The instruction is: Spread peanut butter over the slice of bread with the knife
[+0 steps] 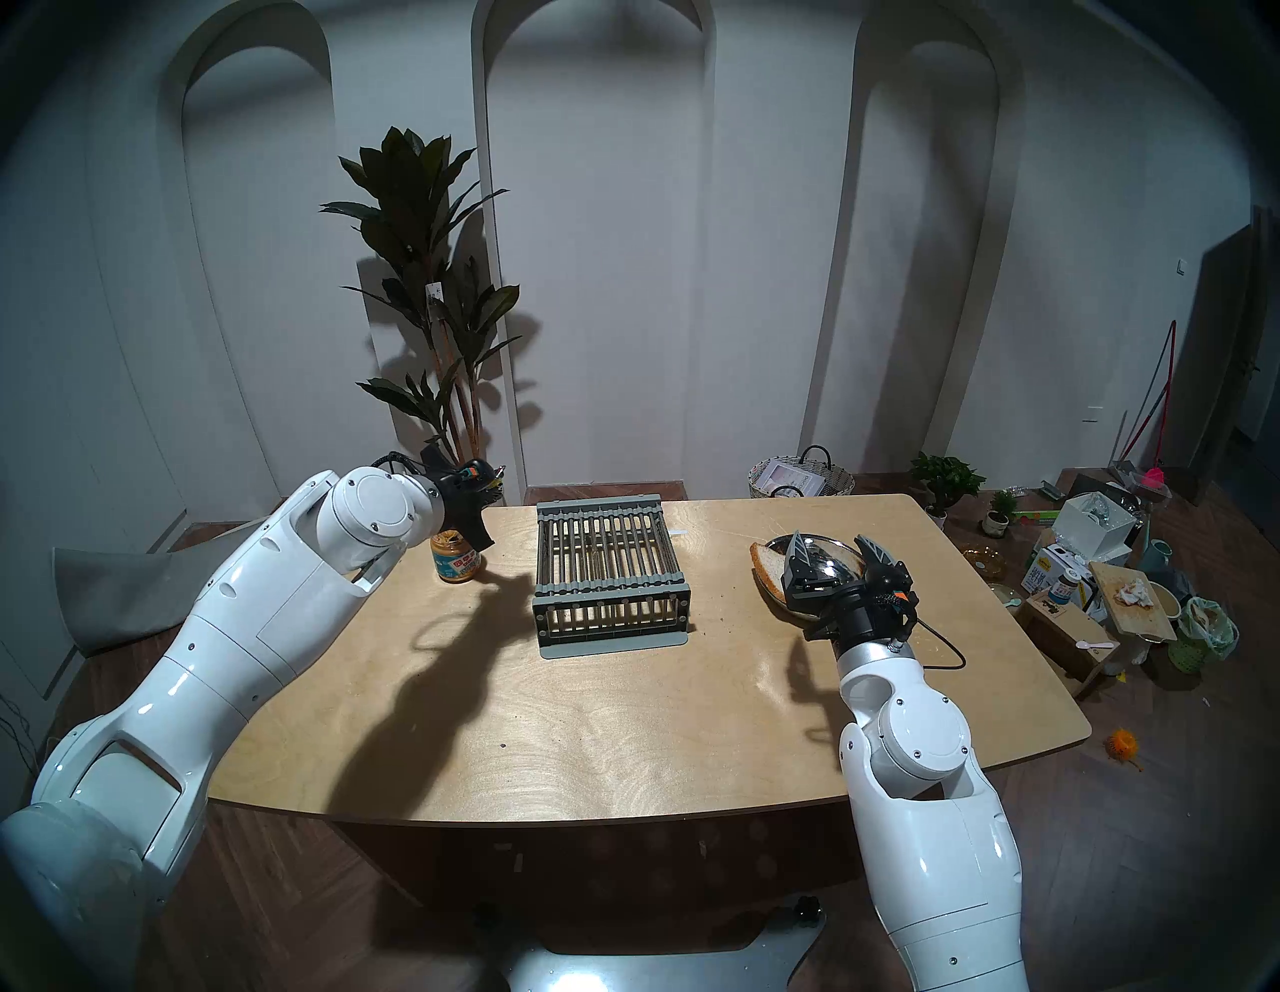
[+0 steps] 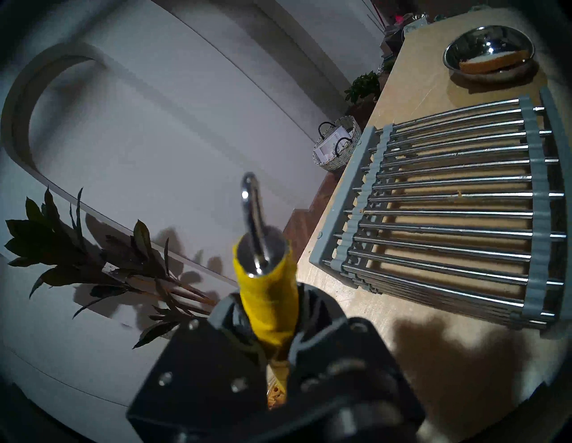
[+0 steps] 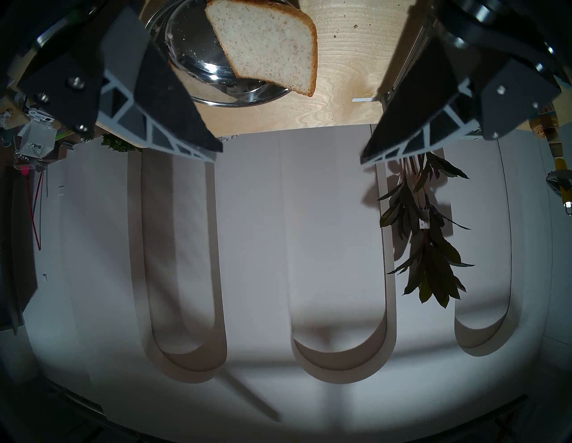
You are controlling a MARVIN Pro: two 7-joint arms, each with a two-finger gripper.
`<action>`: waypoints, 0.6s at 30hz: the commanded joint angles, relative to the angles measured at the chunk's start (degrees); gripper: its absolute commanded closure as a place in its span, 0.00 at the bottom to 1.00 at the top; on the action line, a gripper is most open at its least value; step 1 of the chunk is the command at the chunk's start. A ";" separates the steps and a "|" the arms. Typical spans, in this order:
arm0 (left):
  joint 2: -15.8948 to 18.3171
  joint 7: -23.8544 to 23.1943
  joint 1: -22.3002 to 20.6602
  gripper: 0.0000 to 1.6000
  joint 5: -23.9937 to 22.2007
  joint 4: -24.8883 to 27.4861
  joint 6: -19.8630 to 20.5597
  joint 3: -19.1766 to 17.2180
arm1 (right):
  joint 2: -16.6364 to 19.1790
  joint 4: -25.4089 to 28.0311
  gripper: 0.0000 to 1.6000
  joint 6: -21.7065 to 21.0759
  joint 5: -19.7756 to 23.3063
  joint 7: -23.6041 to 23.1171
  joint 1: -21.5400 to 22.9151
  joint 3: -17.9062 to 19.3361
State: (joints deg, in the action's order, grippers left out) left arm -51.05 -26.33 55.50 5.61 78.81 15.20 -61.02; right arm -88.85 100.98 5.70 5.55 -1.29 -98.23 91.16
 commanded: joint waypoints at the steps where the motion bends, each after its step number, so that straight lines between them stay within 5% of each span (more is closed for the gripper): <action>1: -0.06 -0.73 -3.35 1.00 -1.00 0.07 0.05 -1.88 | -0.21 0.62 0.00 0.31 -0.12 0.29 1.03 -0.11; 18: -0.20 -1.05 -4.05 1.00 0.57 -1.41 -1.19 -1.32 | -0.30 -0.29 0.00 0.32 -0.12 0.80 1.81 -0.90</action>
State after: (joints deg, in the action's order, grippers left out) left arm -51.09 -27.75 53.83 5.93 77.65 14.79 -61.54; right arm -89.06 99.78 5.69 5.24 -0.35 -97.34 90.33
